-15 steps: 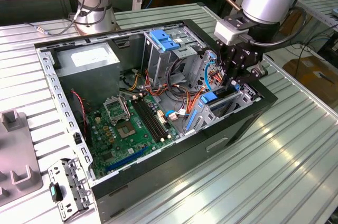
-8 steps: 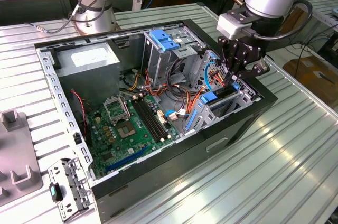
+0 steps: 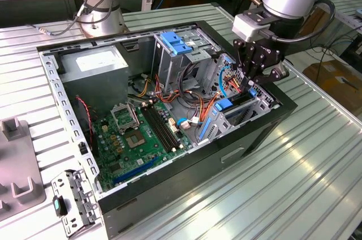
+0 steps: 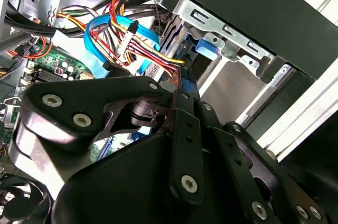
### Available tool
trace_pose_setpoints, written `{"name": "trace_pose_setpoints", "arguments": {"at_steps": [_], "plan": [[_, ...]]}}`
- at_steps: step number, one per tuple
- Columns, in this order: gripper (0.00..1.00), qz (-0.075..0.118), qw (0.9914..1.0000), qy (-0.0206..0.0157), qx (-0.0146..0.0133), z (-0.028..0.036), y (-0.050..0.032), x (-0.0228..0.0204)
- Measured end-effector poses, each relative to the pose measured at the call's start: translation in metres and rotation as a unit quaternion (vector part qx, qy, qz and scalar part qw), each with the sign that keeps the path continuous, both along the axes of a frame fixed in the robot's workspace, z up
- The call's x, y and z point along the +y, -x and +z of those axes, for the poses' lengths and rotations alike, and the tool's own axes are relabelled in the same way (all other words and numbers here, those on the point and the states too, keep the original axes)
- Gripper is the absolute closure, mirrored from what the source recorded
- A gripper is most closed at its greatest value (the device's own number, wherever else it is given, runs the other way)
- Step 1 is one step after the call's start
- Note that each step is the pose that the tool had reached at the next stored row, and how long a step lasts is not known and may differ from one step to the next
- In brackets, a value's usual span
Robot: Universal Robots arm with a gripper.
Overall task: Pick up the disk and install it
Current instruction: 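Insert the first disk wire, then insert the second disk wire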
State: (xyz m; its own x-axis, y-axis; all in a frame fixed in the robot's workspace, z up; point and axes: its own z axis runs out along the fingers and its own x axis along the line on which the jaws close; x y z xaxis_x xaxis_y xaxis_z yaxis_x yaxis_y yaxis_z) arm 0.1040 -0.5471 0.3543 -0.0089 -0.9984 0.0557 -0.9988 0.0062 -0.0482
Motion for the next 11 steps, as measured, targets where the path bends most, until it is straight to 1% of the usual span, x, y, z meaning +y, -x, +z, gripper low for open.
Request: {"name": "trace_pose_setpoints", "arguments": {"at_steps": [11], "plan": [[0.89,0.0,1.0,0.0001,0.0,0.0006,0.0008,0.0]]}}
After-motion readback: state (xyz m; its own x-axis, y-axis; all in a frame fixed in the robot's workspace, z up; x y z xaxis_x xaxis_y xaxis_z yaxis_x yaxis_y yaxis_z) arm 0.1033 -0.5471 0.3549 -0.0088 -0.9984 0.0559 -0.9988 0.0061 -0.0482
